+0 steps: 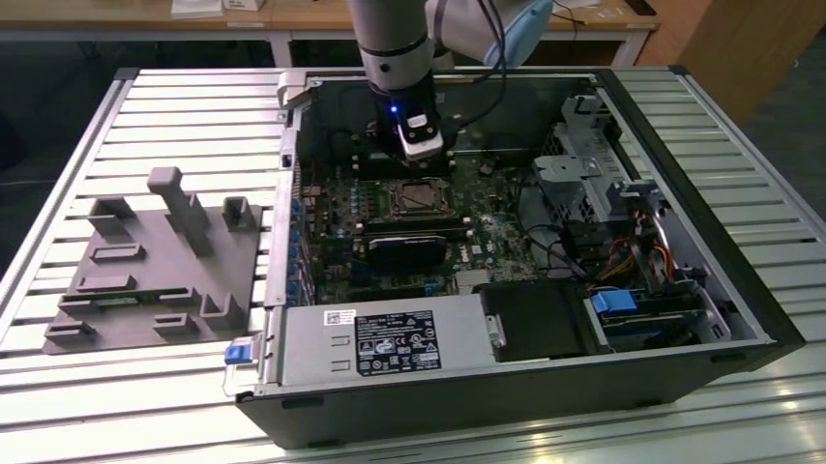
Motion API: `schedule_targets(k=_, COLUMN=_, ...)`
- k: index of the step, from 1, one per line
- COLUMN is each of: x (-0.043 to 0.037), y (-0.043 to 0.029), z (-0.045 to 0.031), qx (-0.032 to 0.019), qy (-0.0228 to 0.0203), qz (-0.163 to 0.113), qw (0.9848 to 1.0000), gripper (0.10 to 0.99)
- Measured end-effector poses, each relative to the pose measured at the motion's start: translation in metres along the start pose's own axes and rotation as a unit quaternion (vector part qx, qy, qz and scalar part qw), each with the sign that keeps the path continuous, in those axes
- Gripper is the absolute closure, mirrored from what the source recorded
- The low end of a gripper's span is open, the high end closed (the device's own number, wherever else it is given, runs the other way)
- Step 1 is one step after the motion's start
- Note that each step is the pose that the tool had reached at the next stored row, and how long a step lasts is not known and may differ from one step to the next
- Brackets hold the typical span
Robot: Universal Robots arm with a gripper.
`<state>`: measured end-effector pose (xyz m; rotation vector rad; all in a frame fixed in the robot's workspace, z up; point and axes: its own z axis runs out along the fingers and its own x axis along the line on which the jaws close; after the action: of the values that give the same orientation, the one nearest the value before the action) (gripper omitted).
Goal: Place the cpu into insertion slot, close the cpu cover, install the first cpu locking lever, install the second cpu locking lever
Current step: 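Install the first cpu locking lever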
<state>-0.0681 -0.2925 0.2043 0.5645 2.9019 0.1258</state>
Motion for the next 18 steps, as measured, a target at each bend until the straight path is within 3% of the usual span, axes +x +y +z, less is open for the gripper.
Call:
schedule_targets(k=10, x=-0.002, y=-0.0014, z=-0.0066, qx=0.0065, qy=-0.0007, qz=-0.001, qw=1.0, gripper=0.984)
schedule_targets(k=18, x=-0.0062, y=-0.0119, z=-0.0072, qx=0.0142, qy=0.0051, qz=-0.002, qw=0.9999, gripper=0.984)
